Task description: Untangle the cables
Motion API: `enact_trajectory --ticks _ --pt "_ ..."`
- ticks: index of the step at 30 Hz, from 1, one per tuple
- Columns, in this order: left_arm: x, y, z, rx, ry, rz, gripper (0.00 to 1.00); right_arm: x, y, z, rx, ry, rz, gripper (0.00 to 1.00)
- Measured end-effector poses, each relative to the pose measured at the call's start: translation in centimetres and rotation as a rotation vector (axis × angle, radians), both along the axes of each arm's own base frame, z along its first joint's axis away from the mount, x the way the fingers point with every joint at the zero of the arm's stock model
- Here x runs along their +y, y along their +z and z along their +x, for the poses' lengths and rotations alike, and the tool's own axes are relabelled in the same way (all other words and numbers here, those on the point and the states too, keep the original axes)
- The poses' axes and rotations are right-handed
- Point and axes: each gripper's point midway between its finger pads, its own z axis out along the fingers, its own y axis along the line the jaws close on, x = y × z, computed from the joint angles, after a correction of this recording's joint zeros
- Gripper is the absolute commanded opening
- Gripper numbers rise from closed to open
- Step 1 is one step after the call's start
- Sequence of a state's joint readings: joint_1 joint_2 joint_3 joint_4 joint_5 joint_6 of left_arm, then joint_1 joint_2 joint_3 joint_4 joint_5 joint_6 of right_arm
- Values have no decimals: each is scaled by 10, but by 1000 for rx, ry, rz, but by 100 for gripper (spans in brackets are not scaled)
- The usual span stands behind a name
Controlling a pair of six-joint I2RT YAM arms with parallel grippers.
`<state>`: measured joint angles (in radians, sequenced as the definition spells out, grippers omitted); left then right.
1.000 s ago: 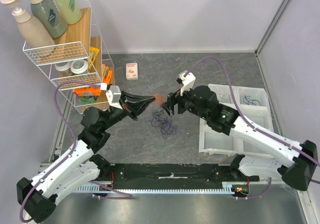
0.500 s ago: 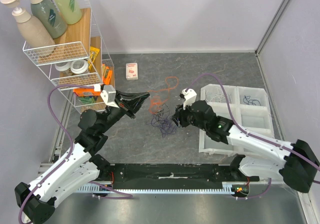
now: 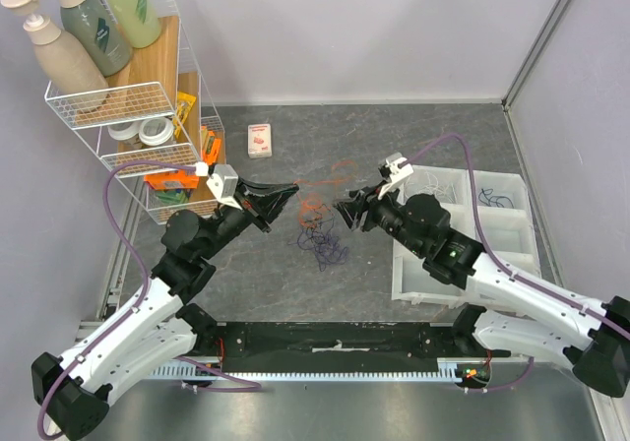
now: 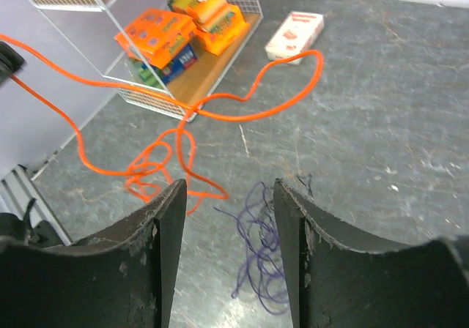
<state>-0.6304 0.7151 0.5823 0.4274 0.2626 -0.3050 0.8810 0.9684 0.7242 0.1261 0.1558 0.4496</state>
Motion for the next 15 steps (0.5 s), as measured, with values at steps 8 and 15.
enact_trajectory --ticks 8,15 --pt "-3 -4 2 10 -7 10 2 27 12 9 -38 53 72 42" --pt "-2 -3 1 8 -8 8 2 15 15 28 -45 -77 89 0"
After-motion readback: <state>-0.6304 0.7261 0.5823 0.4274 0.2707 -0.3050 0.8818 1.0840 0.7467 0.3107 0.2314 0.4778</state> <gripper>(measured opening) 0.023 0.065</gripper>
